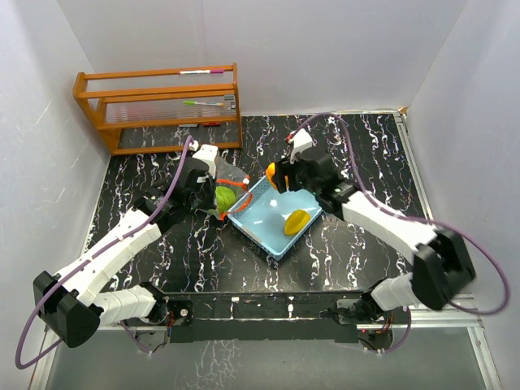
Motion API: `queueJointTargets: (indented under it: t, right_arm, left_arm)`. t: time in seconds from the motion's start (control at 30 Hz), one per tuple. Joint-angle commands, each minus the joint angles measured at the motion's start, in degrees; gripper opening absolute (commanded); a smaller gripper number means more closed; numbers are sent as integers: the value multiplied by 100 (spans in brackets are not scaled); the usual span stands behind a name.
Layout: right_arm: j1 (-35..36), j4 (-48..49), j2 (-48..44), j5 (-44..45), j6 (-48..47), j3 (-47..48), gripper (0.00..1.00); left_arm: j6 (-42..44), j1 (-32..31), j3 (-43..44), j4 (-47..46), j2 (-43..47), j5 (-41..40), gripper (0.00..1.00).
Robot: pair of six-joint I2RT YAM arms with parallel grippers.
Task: Place the food in the zip-top bag and seal the zipper
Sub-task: Pick up the fake vegetable from the bin, then place the fake vegetable in the zipper food storage bag.
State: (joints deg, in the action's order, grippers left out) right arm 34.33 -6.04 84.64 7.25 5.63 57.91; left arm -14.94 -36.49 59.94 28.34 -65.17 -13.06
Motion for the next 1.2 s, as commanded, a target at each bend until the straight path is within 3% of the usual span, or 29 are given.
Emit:
queueJointTargets:
  t: [0.0,0.1,0.3,0.93,1.03,1.17]
  right_arm:
    - [152,254,-1264,-1724,172,-332,19]
    - [502,226,-1678,-2359,84,-528,19]
    - [1136,99,-1567,-2595,77,-628,19]
    - [1423,2366,591,-479,1315,367,18]
    - [1505,2720,869,272,1655,554,19]
    - [1559,3076,1301,861,2180,746,30]
  left_arm:
    - [86,38,201,-11,33,-58,0]
    - [80,44,252,-25,5,-27,0]
    - [59,41,305,-33,-53,37,0]
    - [-103,44,76,-74,152,331,0]
    - [-144,47,-2,-95,176,378,0]
    - [-182,43,-60,-133,202,435,0]
